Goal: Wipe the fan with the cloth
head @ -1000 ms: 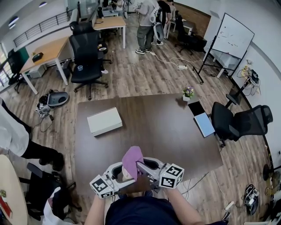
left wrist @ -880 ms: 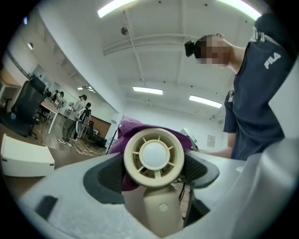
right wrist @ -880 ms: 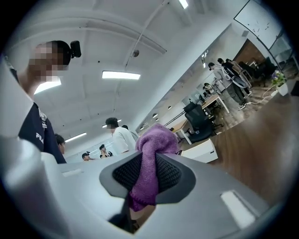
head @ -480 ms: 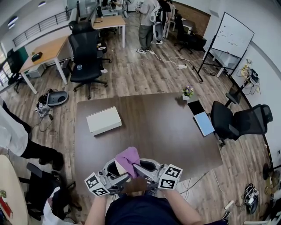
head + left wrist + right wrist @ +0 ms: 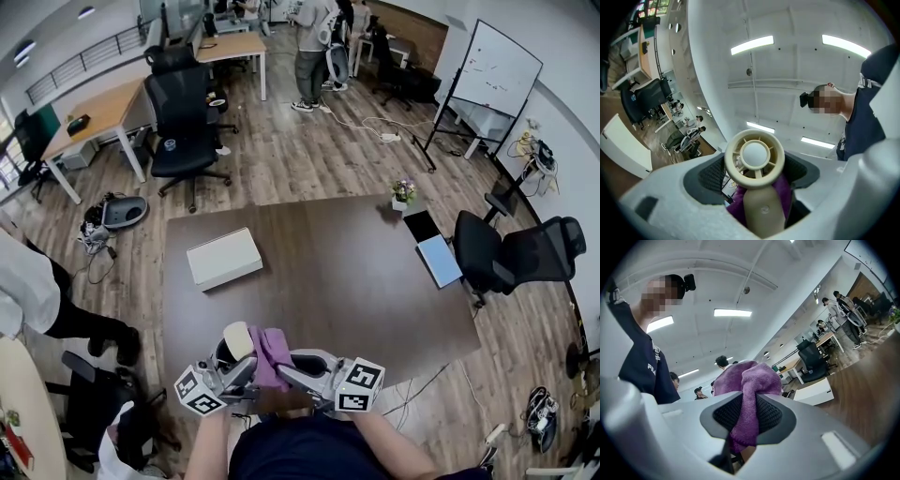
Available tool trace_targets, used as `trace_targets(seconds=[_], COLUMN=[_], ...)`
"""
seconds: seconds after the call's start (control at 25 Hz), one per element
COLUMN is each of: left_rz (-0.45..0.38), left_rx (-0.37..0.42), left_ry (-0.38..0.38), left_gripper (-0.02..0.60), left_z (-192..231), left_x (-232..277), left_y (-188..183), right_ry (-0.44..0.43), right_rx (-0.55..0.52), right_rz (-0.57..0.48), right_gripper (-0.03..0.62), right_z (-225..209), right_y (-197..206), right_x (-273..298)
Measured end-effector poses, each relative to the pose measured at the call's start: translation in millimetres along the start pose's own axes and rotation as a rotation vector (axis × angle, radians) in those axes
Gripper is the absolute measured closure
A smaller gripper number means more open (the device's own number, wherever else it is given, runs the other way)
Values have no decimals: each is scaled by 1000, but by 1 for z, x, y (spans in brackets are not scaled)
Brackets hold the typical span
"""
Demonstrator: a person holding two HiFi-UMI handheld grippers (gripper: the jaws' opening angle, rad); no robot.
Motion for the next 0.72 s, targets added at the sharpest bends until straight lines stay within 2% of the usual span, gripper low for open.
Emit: trace_targets(seconds=[0.16, 0.72], left_rz=[-25, -21], left_rx=[-4, 8], left_ry=[-19, -71], left_gripper=[207, 207], left_z=[5, 9], left_x=[1, 0], left_y=[-10, -14], right_ry=[-20, -153], right_rx=[-29, -124], right_rz=[50, 180], right_gripper=[503, 502], right_z=[6, 42], right_y=[7, 18], right_x=[3, 10])
Point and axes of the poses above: the fingertips, and each gripper's own axes: x forward along the fingers, z to its left, y out of its underside, the point moved 2 cm from there along -x, backward along the fingers, and after that the axes turned 9 degrees about -y, right-handed, at the moved point
